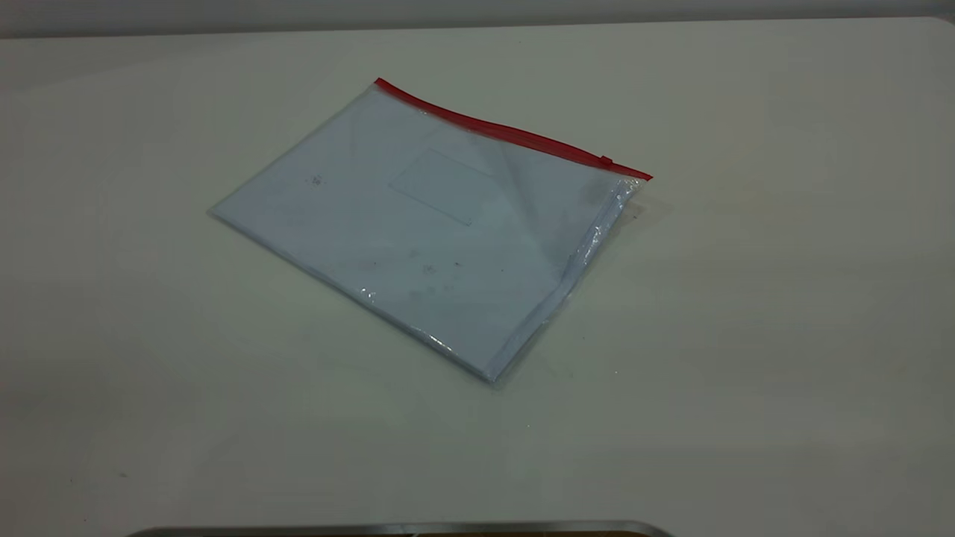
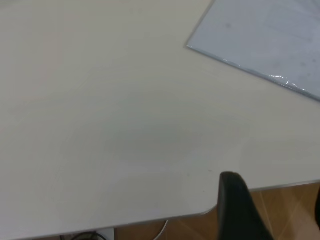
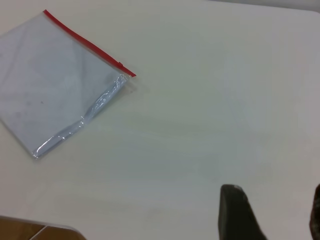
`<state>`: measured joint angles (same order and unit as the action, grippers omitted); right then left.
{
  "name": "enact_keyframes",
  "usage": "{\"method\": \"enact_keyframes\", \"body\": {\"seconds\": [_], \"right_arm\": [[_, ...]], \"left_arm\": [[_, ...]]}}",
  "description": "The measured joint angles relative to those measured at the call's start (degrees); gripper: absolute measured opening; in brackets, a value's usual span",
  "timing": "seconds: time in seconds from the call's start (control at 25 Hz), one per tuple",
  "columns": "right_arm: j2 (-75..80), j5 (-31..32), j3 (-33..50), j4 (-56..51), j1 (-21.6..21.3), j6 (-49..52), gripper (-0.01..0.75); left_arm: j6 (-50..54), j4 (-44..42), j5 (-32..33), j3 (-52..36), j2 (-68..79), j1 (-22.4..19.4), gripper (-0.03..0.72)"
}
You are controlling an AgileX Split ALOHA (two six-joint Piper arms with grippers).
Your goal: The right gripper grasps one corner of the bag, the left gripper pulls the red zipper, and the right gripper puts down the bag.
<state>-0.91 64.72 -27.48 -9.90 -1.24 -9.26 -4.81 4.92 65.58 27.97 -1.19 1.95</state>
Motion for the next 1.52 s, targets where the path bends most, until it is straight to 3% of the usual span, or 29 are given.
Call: {"method": "enact_keyframes", "body": {"seconds": [0.76, 1.08, 1.28, 1.52], "right_arm": [[0.2, -1.4, -0.1, -3.2, -0.1, 0.8, 0.385], [19.7, -23.5, -0.3, -12.2, -0.1, -2.0, 0.384], [36.5, -30.3, -0.3, -19.5, -0.1, -13.6, 0.406], [58.1, -36.5, -0.3, -41.6, -0.1, -41.7, 0.492]], "left_arm": [[0.5, -1.1, -1.6, 0.7, 0.5, 0.0, 0.44], [0.6, -1.2, -19.4, 6.2, 21.8, 0.0, 0.44], [-2.0, -0.2, -29.3, 10.9, 41.2, 0.0, 0.44], [-4.2, 5.3, -36.8, 17.7, 60.4, 0.0, 0.445]]}}
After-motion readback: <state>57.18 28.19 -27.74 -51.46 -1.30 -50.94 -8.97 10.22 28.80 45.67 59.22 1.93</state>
